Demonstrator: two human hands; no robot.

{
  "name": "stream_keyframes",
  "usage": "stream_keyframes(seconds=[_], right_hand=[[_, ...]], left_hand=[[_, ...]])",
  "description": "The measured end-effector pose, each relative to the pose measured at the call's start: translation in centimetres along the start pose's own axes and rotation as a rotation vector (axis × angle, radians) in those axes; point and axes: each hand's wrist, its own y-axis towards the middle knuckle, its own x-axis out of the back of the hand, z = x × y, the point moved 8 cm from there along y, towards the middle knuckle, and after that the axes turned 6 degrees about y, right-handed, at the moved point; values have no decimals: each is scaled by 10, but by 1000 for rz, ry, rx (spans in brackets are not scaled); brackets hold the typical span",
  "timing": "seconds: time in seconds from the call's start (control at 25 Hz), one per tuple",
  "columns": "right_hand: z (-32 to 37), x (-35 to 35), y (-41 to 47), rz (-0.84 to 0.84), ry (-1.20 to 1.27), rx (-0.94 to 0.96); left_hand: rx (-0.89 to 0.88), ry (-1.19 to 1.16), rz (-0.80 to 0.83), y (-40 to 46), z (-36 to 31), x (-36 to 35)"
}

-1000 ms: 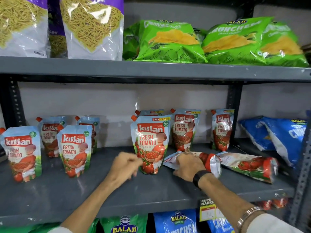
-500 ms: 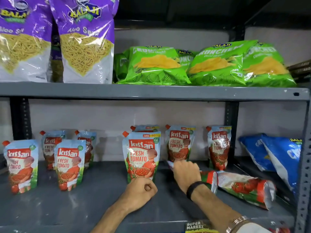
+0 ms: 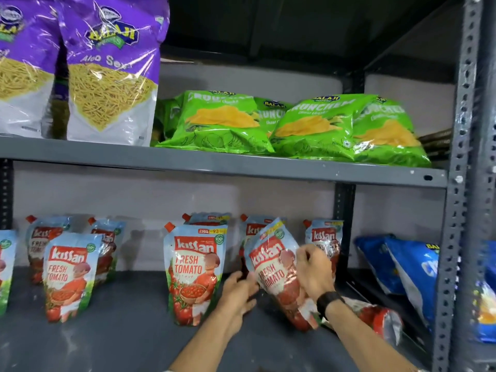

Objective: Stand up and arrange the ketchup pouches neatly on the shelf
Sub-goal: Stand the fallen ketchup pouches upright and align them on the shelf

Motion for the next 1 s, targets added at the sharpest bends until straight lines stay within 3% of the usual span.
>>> stream_keyframes(seconds=[0.16, 0.36, 0.64, 1.0], right_hand=[[-38, 8, 6, -27, 346, -261], [-54, -2, 1, -74, 650, -380], [-43, -12, 11, -60, 645, -364], [-72, -22, 4, -60, 632, -458]], left_hand=[[-72, -29, -147, 5, -29, -9], [-297, 158, -302, 3, -73, -5], [-396, 204, -352, 11, -103, 7], [-445, 431, -498, 8, -88, 9]])
